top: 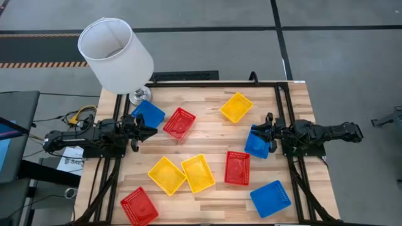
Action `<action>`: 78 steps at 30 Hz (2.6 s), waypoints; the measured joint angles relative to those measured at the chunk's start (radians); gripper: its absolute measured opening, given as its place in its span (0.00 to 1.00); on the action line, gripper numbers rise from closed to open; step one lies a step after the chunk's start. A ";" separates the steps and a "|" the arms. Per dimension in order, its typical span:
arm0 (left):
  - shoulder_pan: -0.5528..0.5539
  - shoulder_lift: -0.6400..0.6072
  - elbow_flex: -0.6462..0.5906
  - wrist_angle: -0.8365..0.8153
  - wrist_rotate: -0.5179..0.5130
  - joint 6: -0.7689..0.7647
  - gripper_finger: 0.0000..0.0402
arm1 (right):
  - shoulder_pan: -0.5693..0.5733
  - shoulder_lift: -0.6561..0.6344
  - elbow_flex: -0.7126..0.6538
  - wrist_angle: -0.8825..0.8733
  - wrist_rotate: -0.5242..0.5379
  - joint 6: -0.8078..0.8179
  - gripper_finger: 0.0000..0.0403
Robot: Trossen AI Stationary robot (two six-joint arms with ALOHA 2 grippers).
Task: Stack baskets by color
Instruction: Adjust the top left blue bin
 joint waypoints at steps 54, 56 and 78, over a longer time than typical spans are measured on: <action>0.000 0.018 0.131 0.272 -0.341 -0.549 0.48 | -0.019 0.114 0.242 0.192 0.292 0.432 0.50; 0.000 0.037 0.156 0.248 -0.336 -0.551 0.52 | -0.030 0.190 0.322 0.155 0.293 0.411 0.54; 0.000 0.701 0.636 -0.928 -0.284 -0.804 0.58 | -0.073 1.048 1.103 -1.180 0.234 0.643 0.53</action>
